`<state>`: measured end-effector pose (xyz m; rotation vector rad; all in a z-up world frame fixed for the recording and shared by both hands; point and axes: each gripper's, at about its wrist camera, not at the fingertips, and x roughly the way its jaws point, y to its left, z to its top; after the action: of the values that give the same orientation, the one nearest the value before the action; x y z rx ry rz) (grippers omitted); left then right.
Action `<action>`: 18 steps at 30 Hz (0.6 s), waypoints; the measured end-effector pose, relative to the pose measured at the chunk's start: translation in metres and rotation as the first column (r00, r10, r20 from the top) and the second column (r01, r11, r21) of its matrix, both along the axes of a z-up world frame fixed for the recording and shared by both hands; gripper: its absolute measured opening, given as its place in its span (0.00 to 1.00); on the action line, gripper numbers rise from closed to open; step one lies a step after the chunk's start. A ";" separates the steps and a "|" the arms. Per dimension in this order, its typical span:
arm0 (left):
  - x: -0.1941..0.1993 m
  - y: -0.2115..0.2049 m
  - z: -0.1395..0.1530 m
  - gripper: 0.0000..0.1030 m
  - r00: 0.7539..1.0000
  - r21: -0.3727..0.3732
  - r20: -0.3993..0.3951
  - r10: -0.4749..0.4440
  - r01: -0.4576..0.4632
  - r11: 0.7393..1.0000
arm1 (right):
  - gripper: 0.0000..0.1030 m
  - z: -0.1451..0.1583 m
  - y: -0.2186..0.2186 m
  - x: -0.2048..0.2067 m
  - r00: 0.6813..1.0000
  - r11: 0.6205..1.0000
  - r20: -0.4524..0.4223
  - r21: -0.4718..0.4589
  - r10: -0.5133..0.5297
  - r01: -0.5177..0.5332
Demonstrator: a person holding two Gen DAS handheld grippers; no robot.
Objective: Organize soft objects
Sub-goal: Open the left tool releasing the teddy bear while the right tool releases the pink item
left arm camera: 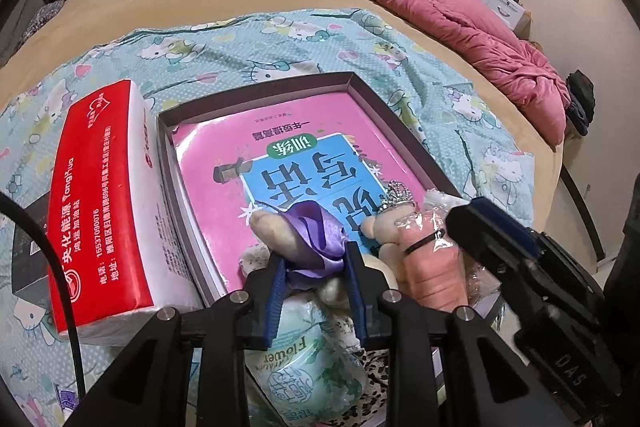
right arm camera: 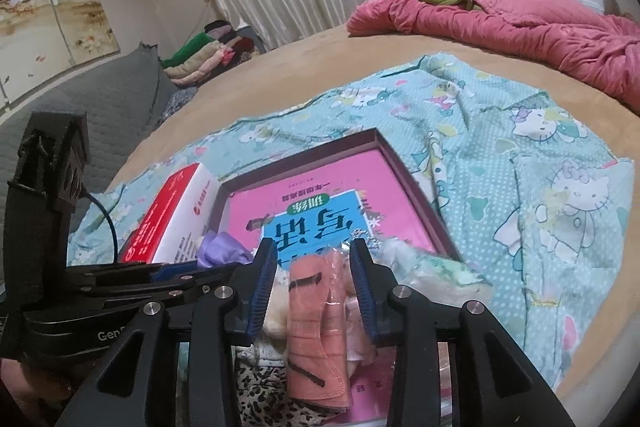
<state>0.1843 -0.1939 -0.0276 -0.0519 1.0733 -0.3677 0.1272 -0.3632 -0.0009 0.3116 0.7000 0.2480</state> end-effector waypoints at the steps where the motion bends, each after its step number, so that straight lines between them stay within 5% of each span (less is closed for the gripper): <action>1: 0.000 0.001 0.000 0.29 1.000 0.003 -0.001 0.003 -0.003 1.000 | 0.42 0.001 -0.002 0.000 1.000 1.000 0.004 0.004 -0.007 0.007; 18: -0.002 0.003 0.001 0.53 1.000 0.028 -0.009 0.010 -0.009 1.000 | 0.59 0.002 -0.003 -0.004 1.000 1.000 0.012 0.000 -0.011 0.011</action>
<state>0.1828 -0.1912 -0.0263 -0.0339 1.0868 -0.3441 0.1235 -0.3663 0.0014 0.3142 0.6862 0.2391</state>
